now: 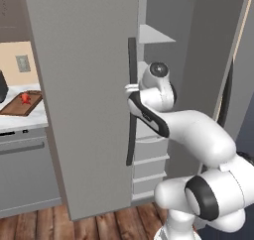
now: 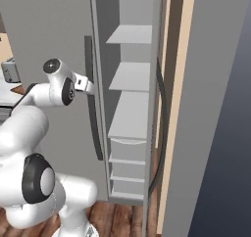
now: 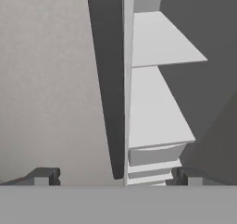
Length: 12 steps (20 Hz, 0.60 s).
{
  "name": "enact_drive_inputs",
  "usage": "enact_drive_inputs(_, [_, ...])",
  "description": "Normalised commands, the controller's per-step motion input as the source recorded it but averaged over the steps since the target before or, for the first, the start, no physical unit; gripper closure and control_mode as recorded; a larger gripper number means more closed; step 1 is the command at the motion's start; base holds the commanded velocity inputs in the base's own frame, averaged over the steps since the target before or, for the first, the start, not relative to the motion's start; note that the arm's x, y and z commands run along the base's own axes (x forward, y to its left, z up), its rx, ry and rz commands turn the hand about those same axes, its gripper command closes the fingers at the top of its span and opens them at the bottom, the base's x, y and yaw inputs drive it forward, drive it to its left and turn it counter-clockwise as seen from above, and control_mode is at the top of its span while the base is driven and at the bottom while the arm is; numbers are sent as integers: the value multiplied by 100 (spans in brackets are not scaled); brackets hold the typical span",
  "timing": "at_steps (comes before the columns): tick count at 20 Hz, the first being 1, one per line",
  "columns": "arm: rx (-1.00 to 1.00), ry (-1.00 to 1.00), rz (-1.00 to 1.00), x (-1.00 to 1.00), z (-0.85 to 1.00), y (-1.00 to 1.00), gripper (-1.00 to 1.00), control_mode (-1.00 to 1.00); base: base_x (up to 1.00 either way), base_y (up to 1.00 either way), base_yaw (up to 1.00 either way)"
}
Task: Retrieve a lemon from the fridge and place it on the cutting board with the fish.
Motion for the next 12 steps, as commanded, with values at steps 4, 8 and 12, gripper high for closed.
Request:
enact_drive_inputs(4, [0, 0, 0, 23, 6, 0, -100, -100, 0, 0, 0])
enact_drive_inputs(8, [0, 0, 2, 25, 9, 0, -100, -100, 0, 0, 0])
enact_drive_inputs(12, [0, -2, 2, 20, 1, 0, -100, -100, 0, 0, 0])
